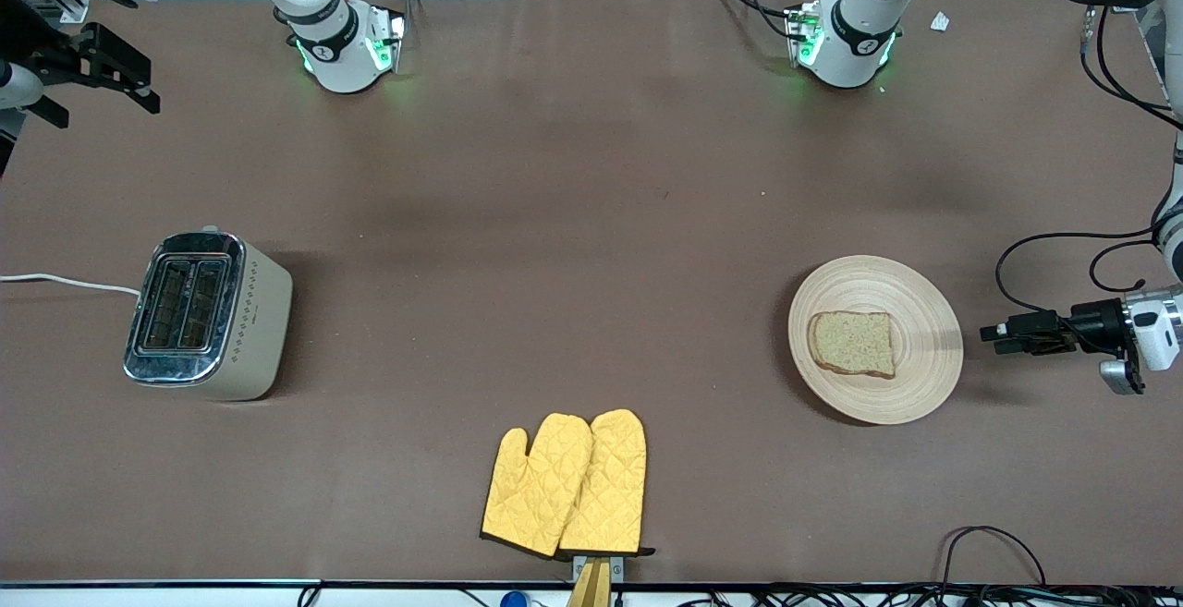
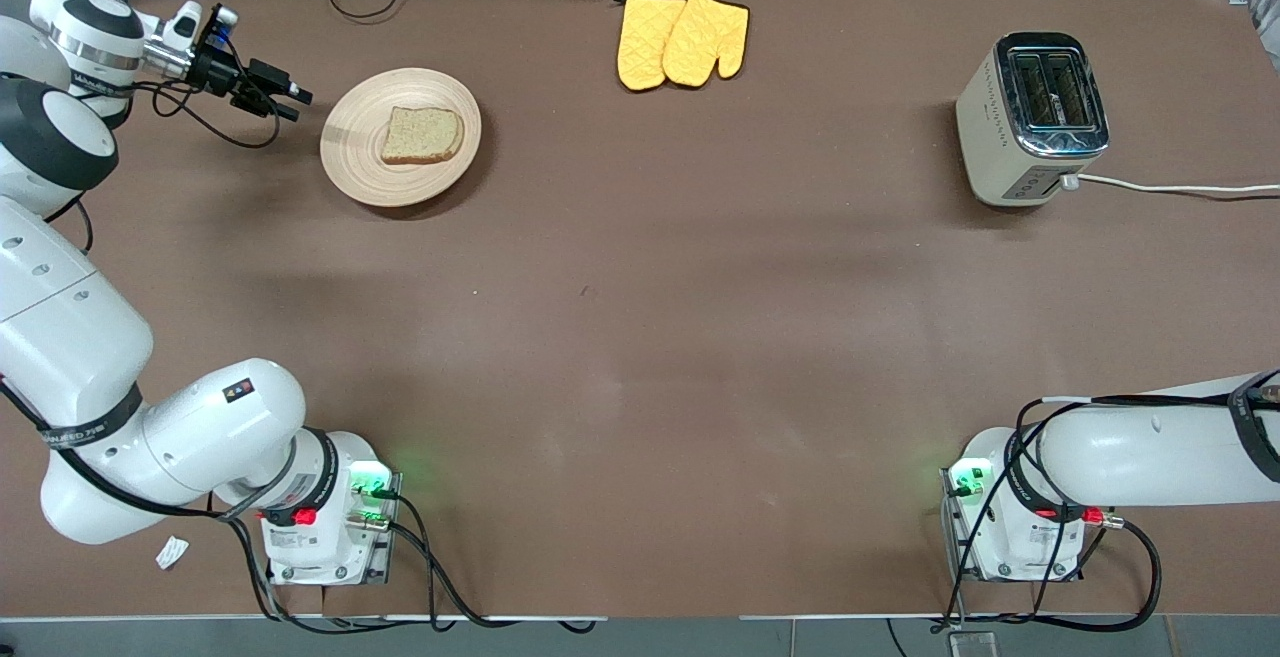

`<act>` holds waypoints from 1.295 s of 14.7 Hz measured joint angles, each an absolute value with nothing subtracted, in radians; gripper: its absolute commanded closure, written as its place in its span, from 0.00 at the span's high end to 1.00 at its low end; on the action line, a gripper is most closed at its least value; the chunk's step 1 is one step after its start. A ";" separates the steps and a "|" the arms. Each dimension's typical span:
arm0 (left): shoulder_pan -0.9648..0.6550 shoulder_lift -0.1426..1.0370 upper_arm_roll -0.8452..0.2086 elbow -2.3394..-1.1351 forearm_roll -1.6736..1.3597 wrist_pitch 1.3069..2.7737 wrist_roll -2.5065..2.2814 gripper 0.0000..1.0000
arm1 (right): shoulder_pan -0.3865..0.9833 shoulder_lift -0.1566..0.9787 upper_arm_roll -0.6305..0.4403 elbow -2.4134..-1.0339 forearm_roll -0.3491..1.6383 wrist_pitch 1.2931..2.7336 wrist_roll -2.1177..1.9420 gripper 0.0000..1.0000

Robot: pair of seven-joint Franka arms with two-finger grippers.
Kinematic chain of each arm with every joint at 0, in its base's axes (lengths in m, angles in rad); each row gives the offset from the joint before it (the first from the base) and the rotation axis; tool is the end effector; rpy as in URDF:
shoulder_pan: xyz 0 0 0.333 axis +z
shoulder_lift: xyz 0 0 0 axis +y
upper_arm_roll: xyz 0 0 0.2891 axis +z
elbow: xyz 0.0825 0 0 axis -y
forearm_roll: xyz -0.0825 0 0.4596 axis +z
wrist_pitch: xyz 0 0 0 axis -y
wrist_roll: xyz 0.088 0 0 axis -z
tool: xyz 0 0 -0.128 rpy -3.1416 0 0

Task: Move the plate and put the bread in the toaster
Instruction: 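Grip the rim of the wooden plate with the left gripper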

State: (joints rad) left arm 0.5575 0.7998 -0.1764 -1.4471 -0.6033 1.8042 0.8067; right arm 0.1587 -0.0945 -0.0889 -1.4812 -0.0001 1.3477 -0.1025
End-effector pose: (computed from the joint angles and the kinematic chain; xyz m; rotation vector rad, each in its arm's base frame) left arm 0.6828 0.2220 0.1277 2.3374 -0.1401 0.0391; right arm 0.5734 0.0375 0.6623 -3.1204 -0.2703 0.0614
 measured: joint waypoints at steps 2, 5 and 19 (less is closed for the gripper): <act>0.558 0.819 -0.176 -1.446 -0.603 1.808 0.833 0.74 | 0.159 -0.095 -0.089 -1.481 0.000 1.348 -0.102 1.00; 0.558 0.848 -0.176 -1.446 -0.603 1.824 0.875 0.65 | 0.159 -0.095 -0.089 -1.481 0.000 1.348 -0.102 1.00; 0.548 0.884 -0.181 -1.443 -0.603 1.825 0.885 0.15 | 0.159 -0.095 -0.089 -1.481 0.000 1.348 -0.102 1.00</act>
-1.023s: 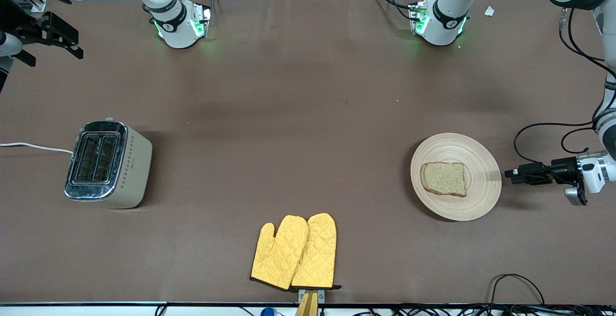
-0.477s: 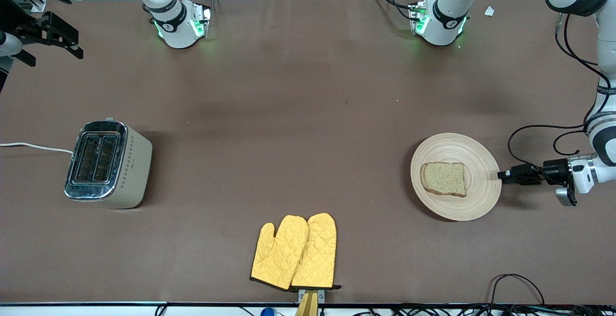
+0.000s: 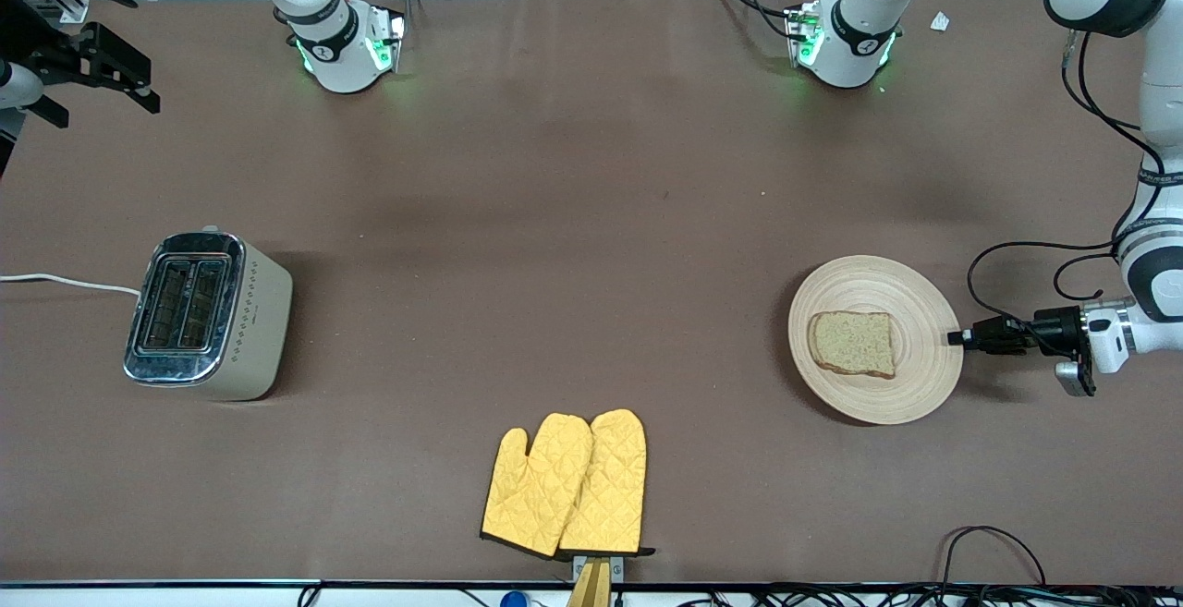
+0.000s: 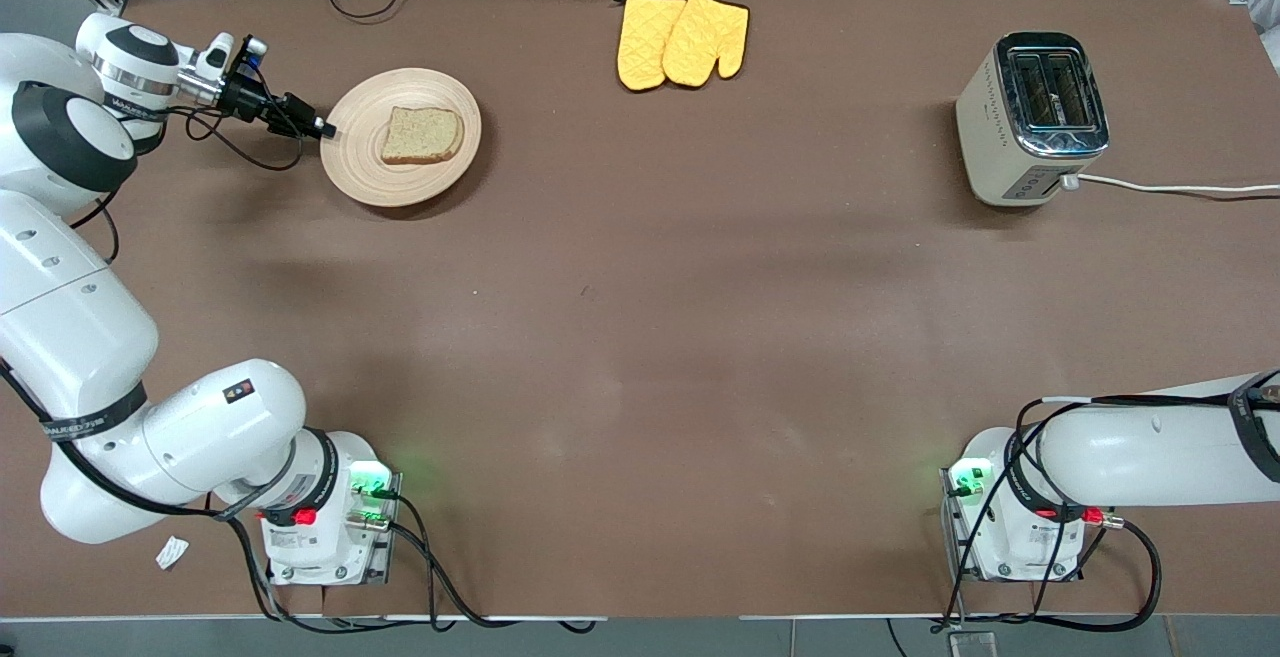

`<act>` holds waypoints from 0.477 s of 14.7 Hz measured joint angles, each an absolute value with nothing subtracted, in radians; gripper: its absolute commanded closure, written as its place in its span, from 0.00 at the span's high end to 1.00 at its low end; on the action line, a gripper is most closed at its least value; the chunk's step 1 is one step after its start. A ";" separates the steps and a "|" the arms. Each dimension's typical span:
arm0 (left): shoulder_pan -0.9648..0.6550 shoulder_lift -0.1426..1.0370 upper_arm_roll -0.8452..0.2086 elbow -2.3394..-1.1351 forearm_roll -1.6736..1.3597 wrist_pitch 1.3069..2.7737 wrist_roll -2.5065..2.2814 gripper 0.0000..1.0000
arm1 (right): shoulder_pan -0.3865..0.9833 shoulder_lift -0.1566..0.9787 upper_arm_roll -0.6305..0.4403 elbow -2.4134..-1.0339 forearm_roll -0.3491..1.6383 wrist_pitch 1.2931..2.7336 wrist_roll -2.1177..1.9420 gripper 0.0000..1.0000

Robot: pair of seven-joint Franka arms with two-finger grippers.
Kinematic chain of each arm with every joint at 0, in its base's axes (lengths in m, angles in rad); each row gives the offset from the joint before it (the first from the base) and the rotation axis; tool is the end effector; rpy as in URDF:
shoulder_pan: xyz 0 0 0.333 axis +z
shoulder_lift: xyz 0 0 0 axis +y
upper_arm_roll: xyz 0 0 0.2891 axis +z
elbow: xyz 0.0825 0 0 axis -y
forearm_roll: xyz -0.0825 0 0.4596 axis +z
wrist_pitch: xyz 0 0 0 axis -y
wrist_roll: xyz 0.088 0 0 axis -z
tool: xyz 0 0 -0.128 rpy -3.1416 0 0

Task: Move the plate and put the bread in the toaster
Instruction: 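Grip the rim of the wooden plate with the left gripper, then slide the plate toward the table middle while the right gripper reaches over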

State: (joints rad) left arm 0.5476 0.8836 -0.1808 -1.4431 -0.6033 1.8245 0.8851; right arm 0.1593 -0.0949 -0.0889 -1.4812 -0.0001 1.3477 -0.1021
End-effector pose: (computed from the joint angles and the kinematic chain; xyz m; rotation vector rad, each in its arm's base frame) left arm 0.6726 0.2057 0.0722 2.2980 -0.2032 0.0164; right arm 0.5733 0.0379 0.6625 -3.1204 -0.2707 0.0608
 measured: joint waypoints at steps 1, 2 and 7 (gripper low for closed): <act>0.548 0.884 -0.181 -1.442 -0.603 1.825 0.885 0.11 | 0.159 -0.095 -0.089 -1.481 0.000 1.348 -0.102 1.00; 0.548 0.883 -0.182 -1.442 -0.603 1.824 0.885 0.07 | 0.160 -0.095 -0.089 -1.481 0.000 1.348 -0.102 1.00; 0.550 0.883 -0.195 -1.431 -0.614 1.815 0.893 0.00 | 0.160 -0.095 -0.089 -1.481 0.000 1.348 -0.102 1.00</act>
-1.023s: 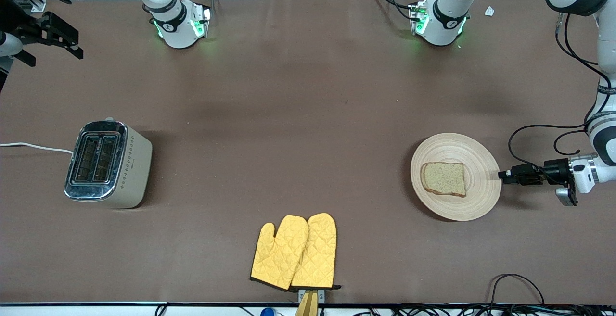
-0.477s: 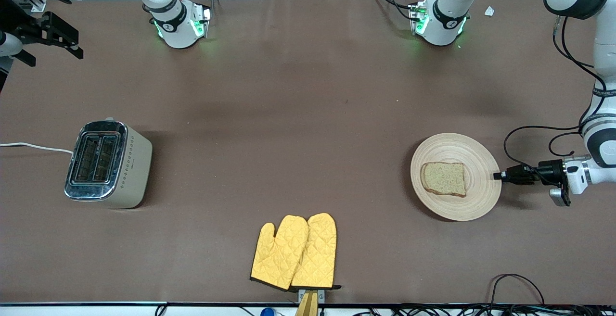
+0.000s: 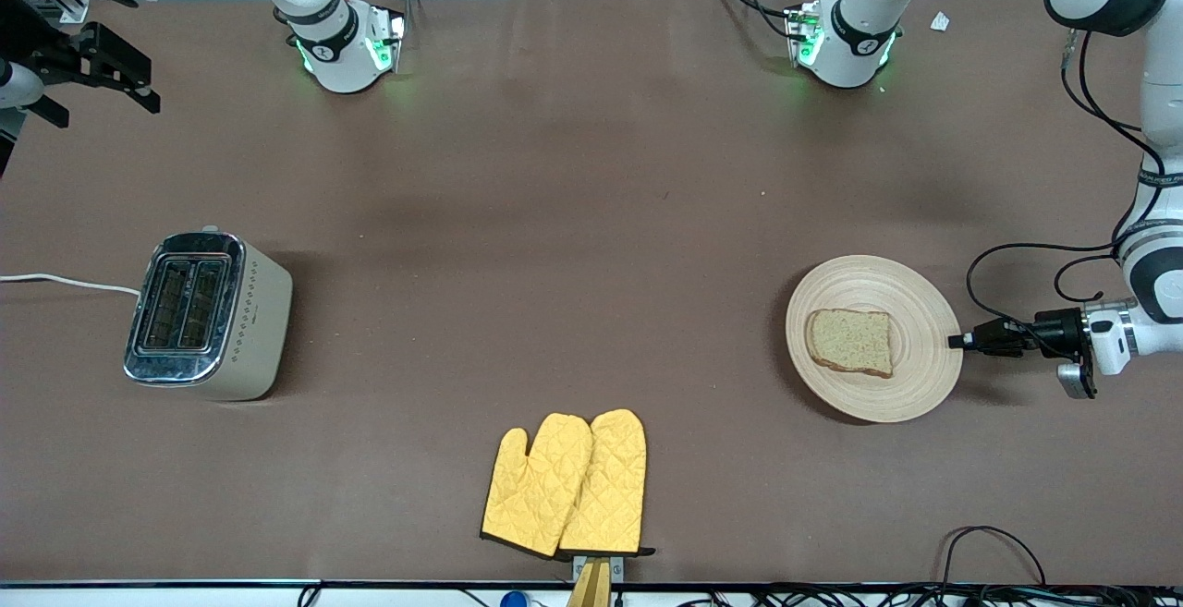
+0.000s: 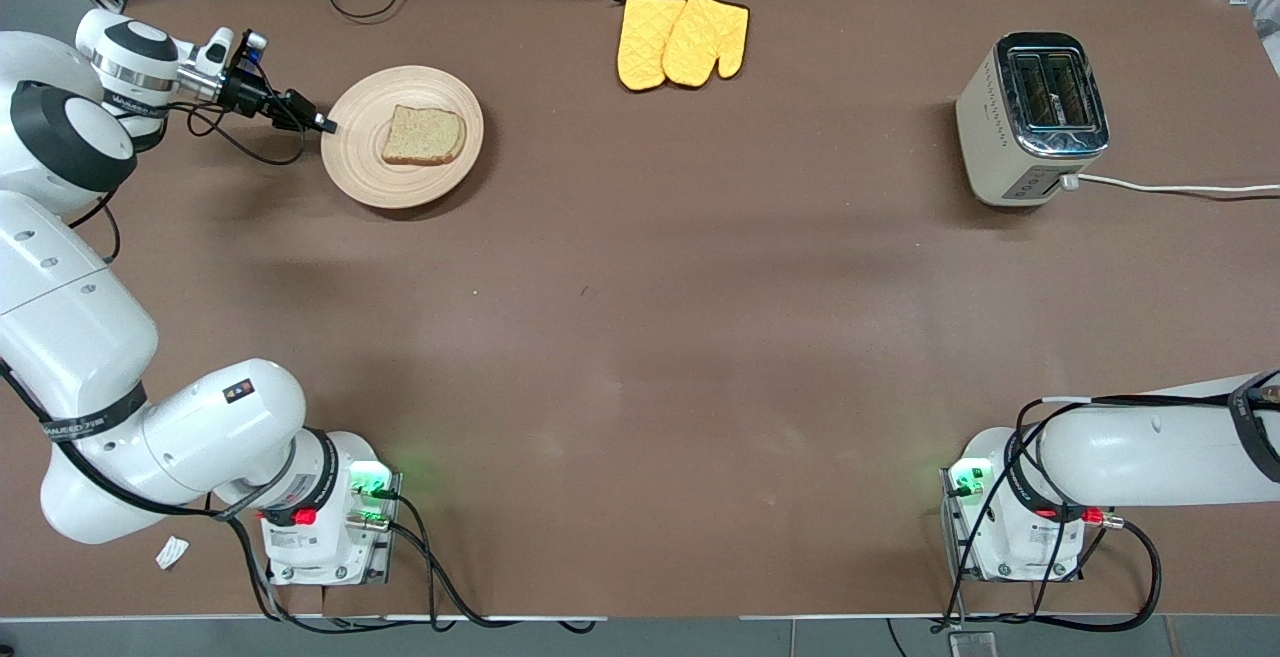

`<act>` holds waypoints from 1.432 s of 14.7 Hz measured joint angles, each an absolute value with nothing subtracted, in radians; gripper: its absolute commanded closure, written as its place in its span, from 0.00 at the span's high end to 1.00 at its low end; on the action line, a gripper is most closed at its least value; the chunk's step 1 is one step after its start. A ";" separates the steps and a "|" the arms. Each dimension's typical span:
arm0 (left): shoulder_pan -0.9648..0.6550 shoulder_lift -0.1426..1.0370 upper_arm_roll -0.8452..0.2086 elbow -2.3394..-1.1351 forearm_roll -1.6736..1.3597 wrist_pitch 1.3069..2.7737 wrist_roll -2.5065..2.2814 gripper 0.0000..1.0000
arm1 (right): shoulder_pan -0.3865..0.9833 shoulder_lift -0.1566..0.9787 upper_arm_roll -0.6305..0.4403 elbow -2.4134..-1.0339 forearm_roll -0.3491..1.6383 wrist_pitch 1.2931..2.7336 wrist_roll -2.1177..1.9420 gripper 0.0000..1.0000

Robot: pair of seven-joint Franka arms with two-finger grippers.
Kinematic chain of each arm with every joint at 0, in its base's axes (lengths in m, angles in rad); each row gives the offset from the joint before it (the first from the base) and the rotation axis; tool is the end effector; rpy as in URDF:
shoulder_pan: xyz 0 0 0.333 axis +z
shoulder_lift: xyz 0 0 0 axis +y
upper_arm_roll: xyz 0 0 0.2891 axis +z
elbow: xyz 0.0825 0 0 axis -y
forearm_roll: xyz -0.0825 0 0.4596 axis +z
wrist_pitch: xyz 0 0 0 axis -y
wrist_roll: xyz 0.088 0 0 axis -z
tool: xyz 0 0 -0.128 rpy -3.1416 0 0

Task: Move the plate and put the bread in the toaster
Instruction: 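Slide the plate toward the table middle while the right gripper reaches over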

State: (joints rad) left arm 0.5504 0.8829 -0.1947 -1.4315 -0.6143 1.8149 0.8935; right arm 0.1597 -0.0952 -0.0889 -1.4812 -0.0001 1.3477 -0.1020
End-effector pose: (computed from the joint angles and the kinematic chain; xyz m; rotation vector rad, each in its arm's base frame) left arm 0.6790 0.2001 0.0802 2.2792 -0.2215 0.0376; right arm 0.5732 0.0381 0.6627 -3.1203 -0.2711 0.0604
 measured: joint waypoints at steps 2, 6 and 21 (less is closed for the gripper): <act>0.551 0.883 -0.200 -1.427 -0.614 1.812 0.902 0.00 | 0.160 -0.095 -0.089 -1.481 0.000 1.348 -0.102 1.00; 0.554 0.881 -0.274 -1.418 -0.614 1.790 0.905 0.00 | 0.160 -0.095 -0.089 -1.481 0.000 1.346 -0.102 1.00; 0.262 0.877 -0.520 -1.460 -0.687 1.905 0.671 0.00 | 0.192 -0.093 -0.025 -1.495 0.000 1.395 0.039 1.00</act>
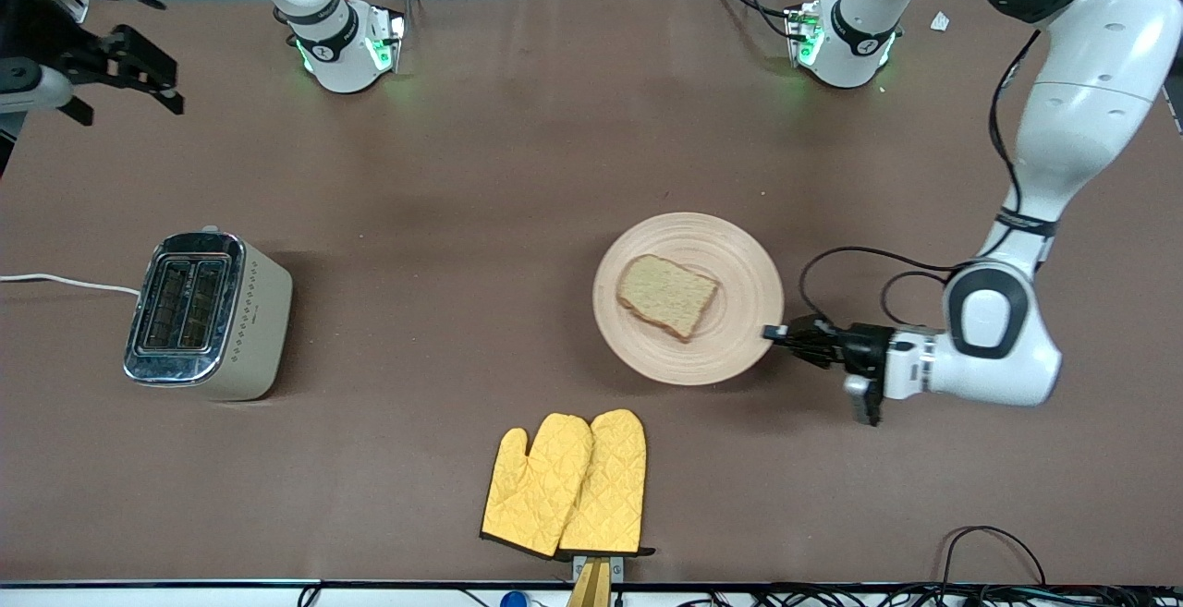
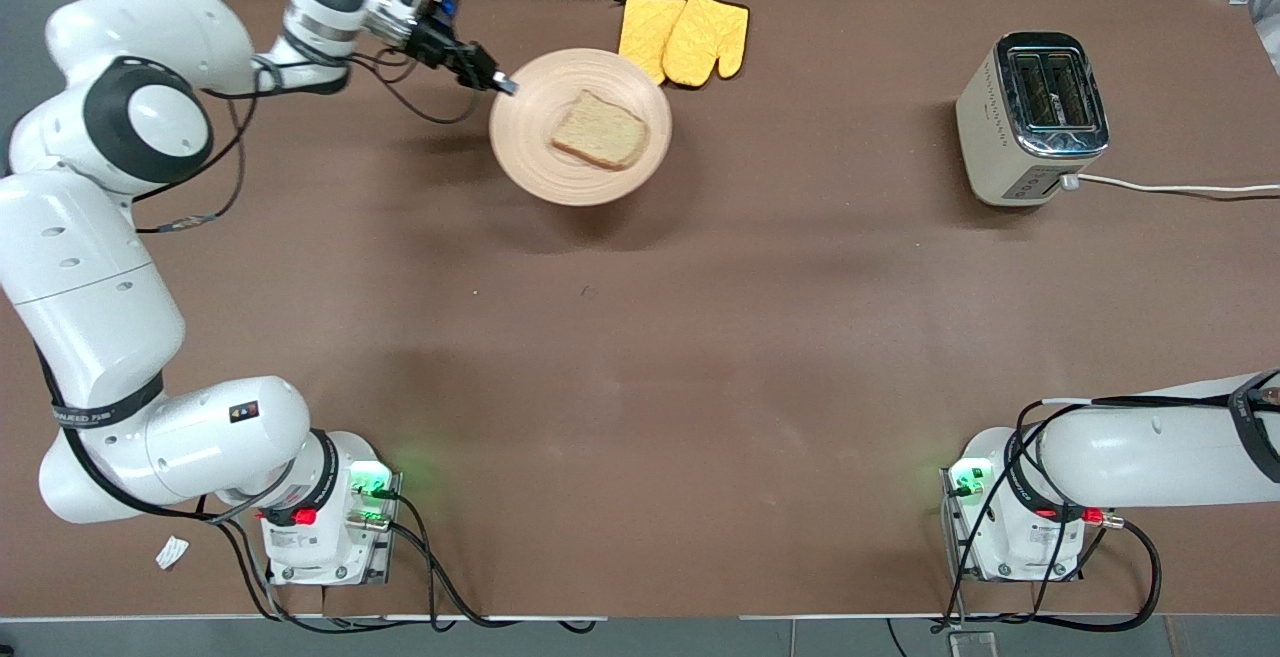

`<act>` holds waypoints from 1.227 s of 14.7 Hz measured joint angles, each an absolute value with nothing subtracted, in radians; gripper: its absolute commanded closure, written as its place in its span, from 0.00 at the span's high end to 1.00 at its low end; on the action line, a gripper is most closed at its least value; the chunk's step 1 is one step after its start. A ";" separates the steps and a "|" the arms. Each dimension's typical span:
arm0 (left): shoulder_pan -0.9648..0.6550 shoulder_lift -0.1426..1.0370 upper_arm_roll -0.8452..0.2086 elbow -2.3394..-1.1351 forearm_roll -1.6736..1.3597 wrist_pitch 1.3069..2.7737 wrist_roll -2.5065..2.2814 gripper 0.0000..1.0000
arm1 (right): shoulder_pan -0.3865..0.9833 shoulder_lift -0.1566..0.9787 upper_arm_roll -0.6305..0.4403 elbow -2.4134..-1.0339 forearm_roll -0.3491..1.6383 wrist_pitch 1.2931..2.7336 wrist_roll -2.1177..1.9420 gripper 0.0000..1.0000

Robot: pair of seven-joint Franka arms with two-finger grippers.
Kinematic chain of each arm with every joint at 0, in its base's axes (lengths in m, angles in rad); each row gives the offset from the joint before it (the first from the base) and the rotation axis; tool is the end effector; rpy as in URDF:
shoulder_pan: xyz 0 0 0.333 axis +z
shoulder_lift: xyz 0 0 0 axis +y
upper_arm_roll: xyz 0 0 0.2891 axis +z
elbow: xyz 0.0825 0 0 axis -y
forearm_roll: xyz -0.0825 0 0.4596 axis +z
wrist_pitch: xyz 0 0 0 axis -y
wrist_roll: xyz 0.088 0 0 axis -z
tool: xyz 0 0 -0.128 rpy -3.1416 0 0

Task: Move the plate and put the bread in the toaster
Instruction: 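Slide the plate toward the table middle while the right gripper reaches over, then release the plate with the left gripper while the right gripper nears the bread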

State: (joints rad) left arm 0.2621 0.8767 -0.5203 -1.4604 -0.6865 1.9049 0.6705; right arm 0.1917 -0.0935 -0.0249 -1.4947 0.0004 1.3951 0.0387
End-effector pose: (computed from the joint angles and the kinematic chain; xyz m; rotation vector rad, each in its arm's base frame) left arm 0.7064 -0.2039 0.1468 2.0243 -0.4715 -0.1353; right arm 0.5735 0.0959 0.6589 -3.1331 -0.2012 0.0100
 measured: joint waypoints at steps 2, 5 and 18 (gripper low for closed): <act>0.207 0.878 -0.520 -1.500 -0.727 1.992 0.664 0.00 | 0.227 -0.072 -0.007 -1.522 0.017 1.464 0.072 1.00; 0.141 0.882 -0.520 -1.577 -0.801 2.156 0.663 0.01 | 0.246 0.007 -0.005 -1.604 0.098 1.632 0.080 1.00; 0.054 0.890 -0.519 -1.650 -0.950 2.334 0.662 1.00 | 0.489 0.502 -0.002 -1.772 0.165 2.560 0.410 1.00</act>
State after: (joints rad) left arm 0.0538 0.8904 -0.5193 -1.6498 -0.9502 2.3341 0.6621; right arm 0.4887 0.5021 -0.0024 -1.7720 0.1653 2.5603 0.4101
